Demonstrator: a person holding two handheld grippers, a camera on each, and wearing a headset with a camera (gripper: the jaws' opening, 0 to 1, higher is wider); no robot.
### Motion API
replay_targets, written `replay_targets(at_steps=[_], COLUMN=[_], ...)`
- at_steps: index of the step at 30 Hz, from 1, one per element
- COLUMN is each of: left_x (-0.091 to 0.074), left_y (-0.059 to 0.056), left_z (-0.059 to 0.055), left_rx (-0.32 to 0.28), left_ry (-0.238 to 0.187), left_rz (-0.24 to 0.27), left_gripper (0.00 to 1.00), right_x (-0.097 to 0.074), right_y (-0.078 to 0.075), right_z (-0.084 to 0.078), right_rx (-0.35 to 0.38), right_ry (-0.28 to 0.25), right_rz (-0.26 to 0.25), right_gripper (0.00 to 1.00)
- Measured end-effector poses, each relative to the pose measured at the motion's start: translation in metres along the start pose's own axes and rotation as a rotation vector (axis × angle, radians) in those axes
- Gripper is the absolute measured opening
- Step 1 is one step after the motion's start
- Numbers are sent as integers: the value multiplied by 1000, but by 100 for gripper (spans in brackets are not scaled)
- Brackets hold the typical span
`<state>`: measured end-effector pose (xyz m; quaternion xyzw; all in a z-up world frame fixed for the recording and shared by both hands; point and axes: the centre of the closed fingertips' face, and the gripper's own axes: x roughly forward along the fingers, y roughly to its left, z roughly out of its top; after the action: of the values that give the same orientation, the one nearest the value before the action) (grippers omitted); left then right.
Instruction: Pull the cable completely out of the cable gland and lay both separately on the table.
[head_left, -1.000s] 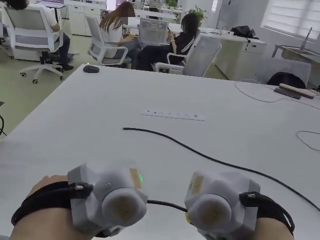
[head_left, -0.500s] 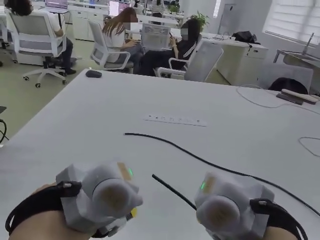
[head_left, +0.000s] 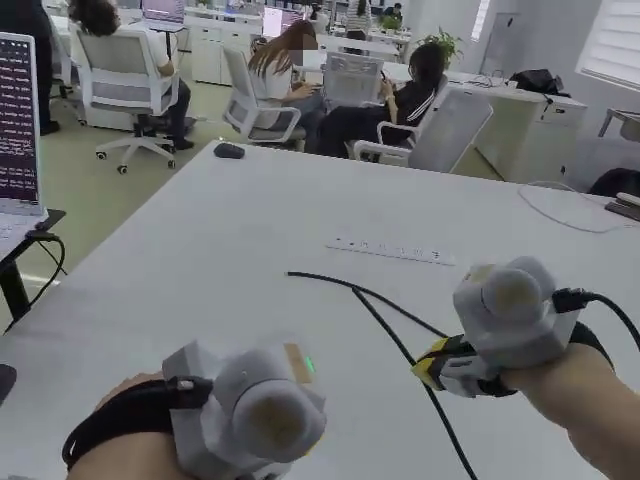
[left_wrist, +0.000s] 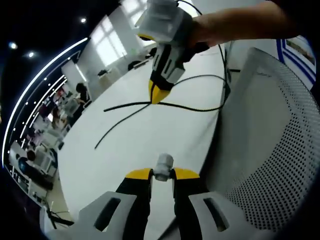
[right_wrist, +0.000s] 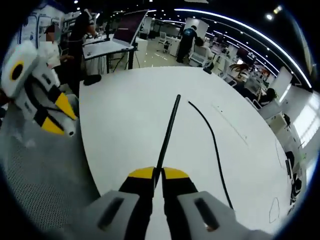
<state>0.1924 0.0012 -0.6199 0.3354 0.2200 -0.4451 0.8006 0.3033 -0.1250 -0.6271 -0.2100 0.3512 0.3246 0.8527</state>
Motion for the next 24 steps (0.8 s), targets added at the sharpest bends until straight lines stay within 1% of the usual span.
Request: replay_targets(at_steps=[1, 2, 3, 4, 6, 7, 9, 10, 11, 12, 13, 15, 16, 17, 18, 21, 22, 23, 24], left_x=[0, 0, 0, 0, 0, 0, 0, 0, 0, 0, 0, 1, 1, 2, 2, 4, 4, 4, 4], left_y=[1, 1, 2, 2, 2, 2, 2, 2, 3, 3, 3, 3, 2, 2, 1, -1, -1, -1, -3], left_z=[0, -1, -1, -2, -3, -4, -5, -6, -6, -7, -7, -7, -7, -7, -7, -6, -4, -2, 1], left_rx=[-4, -6, -6, -9, -15, -16, -16, -17, -18, -19, -20, -22, -21, -18, -17, -13, -2, -2, -6], left_ry=[0, 2, 2, 3, 9, 11, 17, 20, 23, 24, 25, 28, 29, 30, 30, 32, 26, 21, 13], left_rz=[2, 4, 6, 6, 7, 8, 11, 11, 12, 13, 13, 8, 6, 3, -1, -19, -20, -22, -33], left_gripper=[17, 17, 17, 17, 17, 17, 17, 17, 17, 17, 17, 17, 17, 17, 17, 17, 17, 17, 17], right_x=[8, 21, 29, 42, 58, 70, 83, 87, 90, 92, 92, 90, 86, 82, 76, 56, 47, 40, 28], right_y=[-12, -29, -38, -50, -61, -67, -72, -76, -82, -81, -78, -76, -76, -75, -73, -59, -52, -45, -35], right_z=[1, 1, -1, -8, -18, -28, -44, -49, -53, -55, -58, -59, -56, -49, -45, -34, -31, -30, -27], right_rx=[27, 48, 73, 103, 127, 145, 206, 215, 206, 192, 190, 205, 201, 182, 180, 146, 130, 125, 123], right_ry=[0, 4, 13, 33, 57, 84, 126, 140, 143, 145, 160, 170, 166, 138, 130, 83, 66, 62, 39], right_rz=[-6, -17, -24, -35, -36, -37, -37, -44, -77, -69, -53, -47, -50, -50, -46, -17, -4, 12, 37], right_gripper=[3, 4, 4, 4, 4, 4, 4, 0, 0, 0, 0, 0, 0, 0, 0, 0, 0, 0, 0])
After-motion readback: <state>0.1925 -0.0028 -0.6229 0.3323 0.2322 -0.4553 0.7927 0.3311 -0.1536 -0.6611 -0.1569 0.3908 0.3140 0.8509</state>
